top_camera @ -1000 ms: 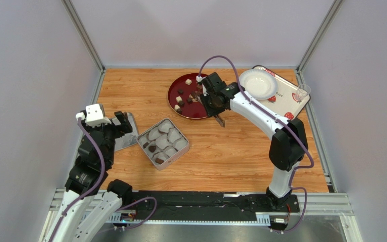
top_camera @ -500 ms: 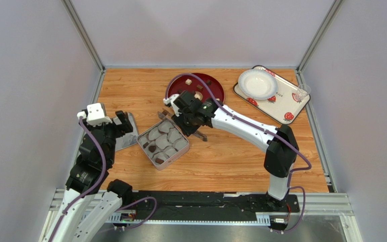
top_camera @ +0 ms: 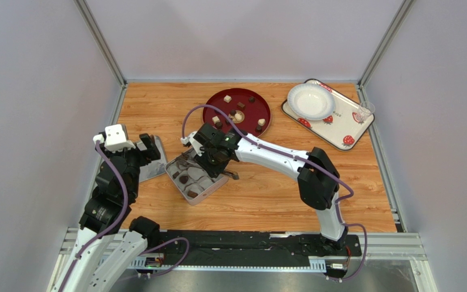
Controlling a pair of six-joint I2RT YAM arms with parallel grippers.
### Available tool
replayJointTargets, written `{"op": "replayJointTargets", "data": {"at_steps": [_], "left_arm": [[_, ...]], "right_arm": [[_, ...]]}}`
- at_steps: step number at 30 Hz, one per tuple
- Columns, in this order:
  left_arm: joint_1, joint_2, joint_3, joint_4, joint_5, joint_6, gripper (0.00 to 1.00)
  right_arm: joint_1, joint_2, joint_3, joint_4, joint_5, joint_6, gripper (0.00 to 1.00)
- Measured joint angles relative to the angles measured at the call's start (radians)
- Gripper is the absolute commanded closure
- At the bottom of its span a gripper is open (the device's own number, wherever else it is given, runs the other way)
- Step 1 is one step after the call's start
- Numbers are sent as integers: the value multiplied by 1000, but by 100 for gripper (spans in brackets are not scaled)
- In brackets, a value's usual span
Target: Pack the chocolate
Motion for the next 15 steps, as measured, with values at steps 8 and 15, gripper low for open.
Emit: {"op": "replayJointTargets", "data": {"at_steps": [8,15], "left_arm": [[0,0,0,0,0,0,2],[0,0,0,0,0,0,2]], "right_arm": [[0,43,0,1,5,-5,67],[0,45,0,5,37,-8,62]]}}
